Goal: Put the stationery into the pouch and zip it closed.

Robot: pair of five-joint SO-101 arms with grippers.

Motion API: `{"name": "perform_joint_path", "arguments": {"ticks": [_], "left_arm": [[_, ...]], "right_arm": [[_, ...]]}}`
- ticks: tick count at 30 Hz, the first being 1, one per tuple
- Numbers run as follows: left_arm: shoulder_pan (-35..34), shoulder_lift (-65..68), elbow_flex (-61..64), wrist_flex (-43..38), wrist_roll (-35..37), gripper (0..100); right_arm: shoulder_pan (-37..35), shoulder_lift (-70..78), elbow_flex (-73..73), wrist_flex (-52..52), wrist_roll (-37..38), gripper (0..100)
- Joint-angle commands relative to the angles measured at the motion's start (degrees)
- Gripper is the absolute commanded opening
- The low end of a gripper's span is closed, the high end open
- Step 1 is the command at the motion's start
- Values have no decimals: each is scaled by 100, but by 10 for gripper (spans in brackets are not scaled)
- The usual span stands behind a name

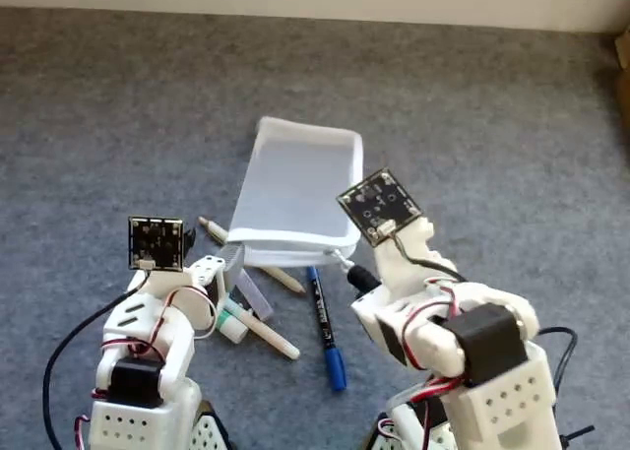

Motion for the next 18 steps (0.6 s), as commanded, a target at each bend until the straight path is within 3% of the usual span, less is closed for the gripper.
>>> {"name": "perform_joint_path", "arguments": {"ticks": [1,11,18], "left_arm": [[110,-48,189,-404,-360,217],[110,-48,321,-633,-475,126],[585,-48,57,-448,-1213,9]], "right_arm": [[-101,-136,-637,242,97,5],[-110,-136,-708,268,273,5],[-101,-136,-708,242,264,7]]}}
